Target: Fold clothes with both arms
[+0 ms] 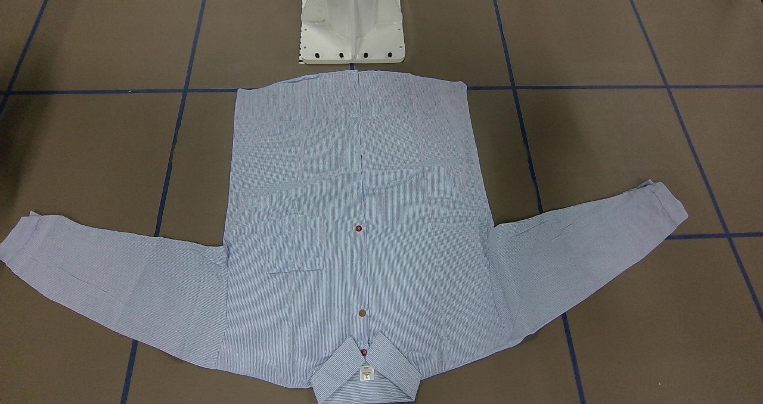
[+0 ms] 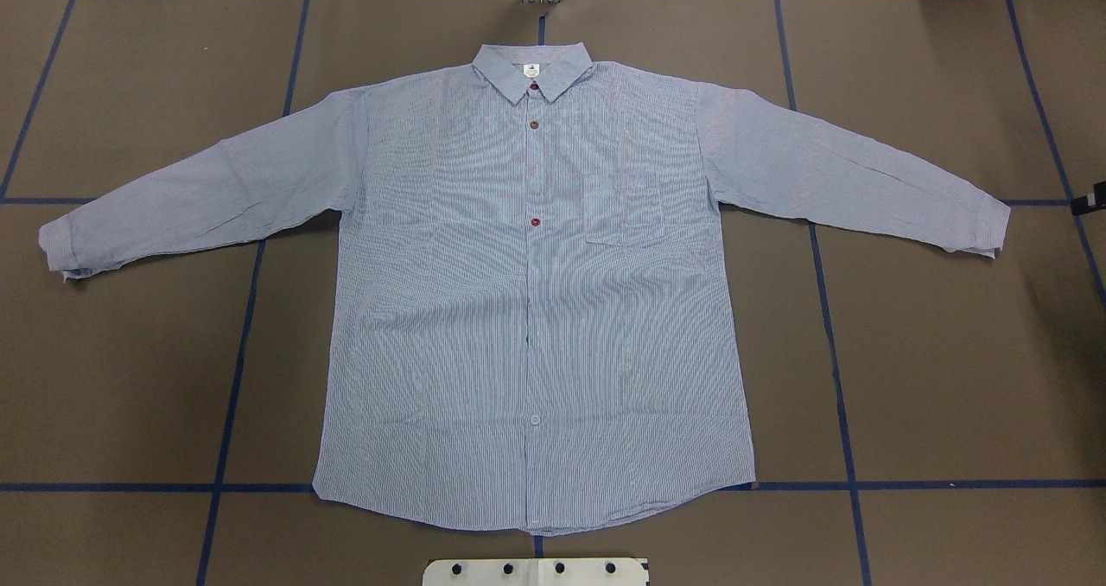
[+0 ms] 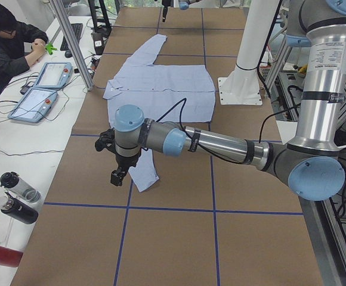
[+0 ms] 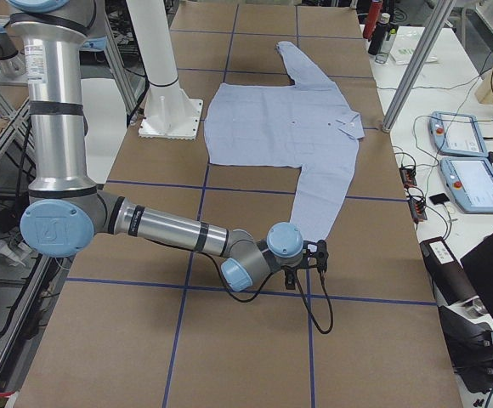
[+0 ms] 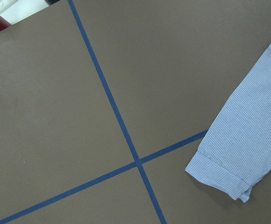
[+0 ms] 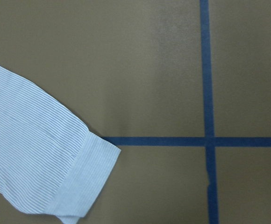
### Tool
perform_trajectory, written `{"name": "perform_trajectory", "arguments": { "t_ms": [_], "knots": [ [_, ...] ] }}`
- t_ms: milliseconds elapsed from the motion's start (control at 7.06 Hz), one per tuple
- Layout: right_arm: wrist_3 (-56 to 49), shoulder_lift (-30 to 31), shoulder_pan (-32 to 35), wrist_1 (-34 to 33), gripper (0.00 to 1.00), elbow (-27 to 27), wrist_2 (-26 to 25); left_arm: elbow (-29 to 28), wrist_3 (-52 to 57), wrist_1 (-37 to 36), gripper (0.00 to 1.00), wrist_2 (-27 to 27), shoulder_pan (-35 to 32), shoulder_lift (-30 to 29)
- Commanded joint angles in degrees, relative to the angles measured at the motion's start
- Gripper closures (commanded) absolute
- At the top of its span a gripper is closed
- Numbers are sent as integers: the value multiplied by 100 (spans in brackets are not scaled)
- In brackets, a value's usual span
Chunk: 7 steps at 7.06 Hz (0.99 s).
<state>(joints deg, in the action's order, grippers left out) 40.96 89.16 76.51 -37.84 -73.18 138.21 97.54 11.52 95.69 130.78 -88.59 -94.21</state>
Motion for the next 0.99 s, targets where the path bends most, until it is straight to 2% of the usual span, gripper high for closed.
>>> {"name": "perform_trajectory", "arguments": {
  "t_ms": [0,283,567,850],
  "knots": [
    [2032,48,-757,1186,0,6,-678,2,-1,2,1,0,0,-1],
    [2127,171,-839,1165,2,6,-664,-16,-1,2,1,0,0,-1],
    [2127,163,-1084,1112,17,41,-690,-33,-1,37,1,0,0,-1],
    [2127,137,-1278,1103,22,41,-760,-33,-1,46,1,0,0,7]
  ]
}}
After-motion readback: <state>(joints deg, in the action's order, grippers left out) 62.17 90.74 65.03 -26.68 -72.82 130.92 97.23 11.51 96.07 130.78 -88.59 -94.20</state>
